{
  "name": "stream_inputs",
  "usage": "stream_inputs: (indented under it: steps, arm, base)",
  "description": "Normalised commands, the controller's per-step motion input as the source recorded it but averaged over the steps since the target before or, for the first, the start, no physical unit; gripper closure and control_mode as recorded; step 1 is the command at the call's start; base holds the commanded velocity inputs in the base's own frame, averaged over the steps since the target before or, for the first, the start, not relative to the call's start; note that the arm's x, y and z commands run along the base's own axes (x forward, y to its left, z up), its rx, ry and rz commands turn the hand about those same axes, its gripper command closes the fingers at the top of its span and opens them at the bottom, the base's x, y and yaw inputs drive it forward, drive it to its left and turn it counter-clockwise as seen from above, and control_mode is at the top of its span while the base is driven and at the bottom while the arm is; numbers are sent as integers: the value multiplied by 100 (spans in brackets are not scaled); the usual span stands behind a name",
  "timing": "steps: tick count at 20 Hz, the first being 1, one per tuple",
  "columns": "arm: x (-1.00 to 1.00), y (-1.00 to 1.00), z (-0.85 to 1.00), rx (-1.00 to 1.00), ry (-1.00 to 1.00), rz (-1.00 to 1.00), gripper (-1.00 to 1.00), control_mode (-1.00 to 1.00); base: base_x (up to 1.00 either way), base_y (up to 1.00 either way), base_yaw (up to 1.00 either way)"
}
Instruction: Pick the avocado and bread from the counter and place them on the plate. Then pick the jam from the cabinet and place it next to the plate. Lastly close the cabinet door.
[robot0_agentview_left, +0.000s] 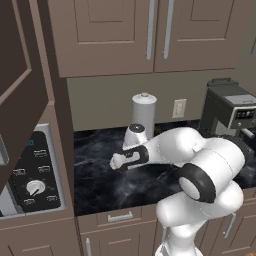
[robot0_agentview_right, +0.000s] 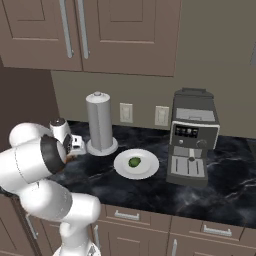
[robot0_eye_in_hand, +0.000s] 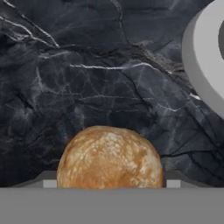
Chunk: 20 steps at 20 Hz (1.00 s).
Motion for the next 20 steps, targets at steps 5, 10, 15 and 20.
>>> stream_inputs:
  steps: [5, 10, 15, 20]
  arm:
    - [-47, -57, 40, 0, -9, -4, 100, -100]
    - [-44, -54, 47, 0, -3, -4, 100, -100]
    - [-35, -50, 51, 0, 0, -7, 100, -100]
    - [-22, -46, 45, 0, 0, -9, 100, -100]
  base:
    - [0, 0, 0]
    - [0, 0, 0]
    - [0, 0, 0]
    - [0, 0, 0]
